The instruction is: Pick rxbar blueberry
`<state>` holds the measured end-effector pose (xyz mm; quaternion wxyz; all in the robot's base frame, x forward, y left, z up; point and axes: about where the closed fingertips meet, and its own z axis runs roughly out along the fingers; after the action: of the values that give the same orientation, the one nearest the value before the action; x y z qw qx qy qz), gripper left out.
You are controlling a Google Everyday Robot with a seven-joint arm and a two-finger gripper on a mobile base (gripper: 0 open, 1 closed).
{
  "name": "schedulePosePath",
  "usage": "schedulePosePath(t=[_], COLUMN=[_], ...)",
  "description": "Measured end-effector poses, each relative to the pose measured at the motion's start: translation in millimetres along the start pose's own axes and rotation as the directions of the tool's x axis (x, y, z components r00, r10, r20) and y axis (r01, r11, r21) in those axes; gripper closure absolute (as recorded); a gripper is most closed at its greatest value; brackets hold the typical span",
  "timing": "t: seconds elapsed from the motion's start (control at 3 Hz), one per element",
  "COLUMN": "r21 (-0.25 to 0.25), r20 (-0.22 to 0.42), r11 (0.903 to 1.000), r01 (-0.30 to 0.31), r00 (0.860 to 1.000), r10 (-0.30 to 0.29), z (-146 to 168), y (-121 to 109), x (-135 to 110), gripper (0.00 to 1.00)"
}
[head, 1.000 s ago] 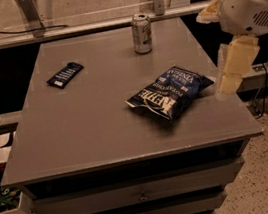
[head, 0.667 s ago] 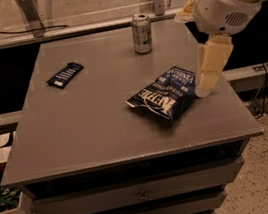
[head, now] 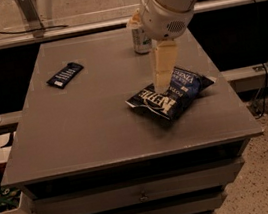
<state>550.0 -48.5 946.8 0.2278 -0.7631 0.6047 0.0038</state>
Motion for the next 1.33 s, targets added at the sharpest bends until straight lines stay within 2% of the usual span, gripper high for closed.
schedulePosePath(t=[0.33, 0.67, 1.0, 1.33], r21=[0.000, 0.007, -0.008, -0.054], r20=[0.000, 0.027, 0.043, 0.043], r11=[1.0000, 0.9984, 0.9881, 0.9670], r01=[0.000, 0.056, 0.154, 0.249], r00=[1.000, 0.998, 0.987, 0.968], r10=[0.000, -0.056, -0.153, -0.247], z=[0.0, 3.4, 24.4, 65.0], y=[0.0, -11.3, -35.0, -61.8], x=[0.0, -6.7, -21.1, -46.1], gripper=[0.00, 0.00, 0.00, 0.00])
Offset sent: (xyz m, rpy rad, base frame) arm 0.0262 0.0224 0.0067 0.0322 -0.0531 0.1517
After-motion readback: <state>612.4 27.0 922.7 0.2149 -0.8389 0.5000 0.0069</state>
